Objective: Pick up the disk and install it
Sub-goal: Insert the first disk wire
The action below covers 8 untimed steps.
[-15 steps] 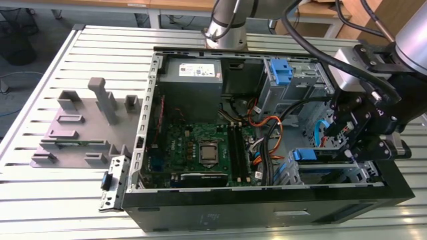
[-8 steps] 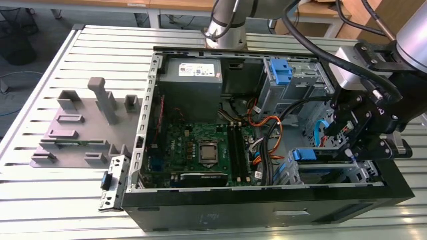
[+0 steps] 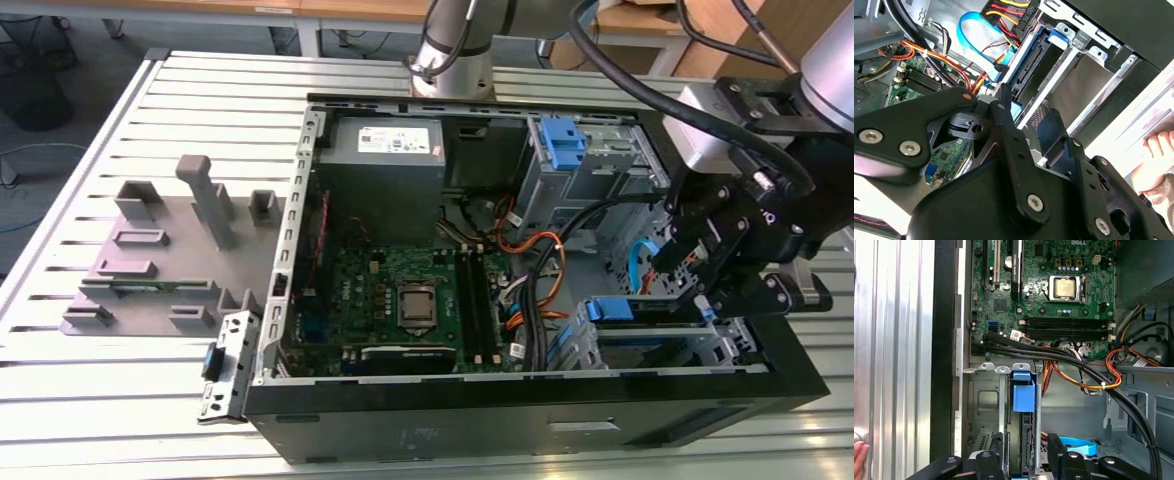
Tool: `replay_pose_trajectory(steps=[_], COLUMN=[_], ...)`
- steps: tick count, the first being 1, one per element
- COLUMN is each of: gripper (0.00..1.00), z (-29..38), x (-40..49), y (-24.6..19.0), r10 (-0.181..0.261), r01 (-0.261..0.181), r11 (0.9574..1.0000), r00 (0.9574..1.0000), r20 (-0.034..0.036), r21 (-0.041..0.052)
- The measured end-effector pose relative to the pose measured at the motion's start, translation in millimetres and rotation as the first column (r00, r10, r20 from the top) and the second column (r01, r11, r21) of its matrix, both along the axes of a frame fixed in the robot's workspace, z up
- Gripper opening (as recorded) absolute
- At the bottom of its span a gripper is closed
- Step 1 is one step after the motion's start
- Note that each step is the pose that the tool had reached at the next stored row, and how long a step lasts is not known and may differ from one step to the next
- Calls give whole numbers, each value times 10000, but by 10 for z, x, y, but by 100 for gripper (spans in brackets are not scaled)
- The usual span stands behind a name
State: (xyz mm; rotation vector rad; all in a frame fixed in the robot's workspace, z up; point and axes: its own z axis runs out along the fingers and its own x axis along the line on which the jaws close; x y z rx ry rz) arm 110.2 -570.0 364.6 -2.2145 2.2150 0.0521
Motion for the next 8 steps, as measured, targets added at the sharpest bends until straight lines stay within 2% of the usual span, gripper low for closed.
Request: replay_pose_trajectory(steps=[2, 3, 4, 8], gripper=[48, 48, 48, 48], z=[0, 16, 16, 11], x=[0, 0, 0, 0], y=[1, 0, 11, 16], r10=[0, 0, 0, 0], r01=[0, 0, 0, 0], r11=[10000, 10000, 10000, 10000], r00=[10000, 10000, 10000, 10000], r20=[0, 45, 52, 52], r21=[2, -1, 2, 2])
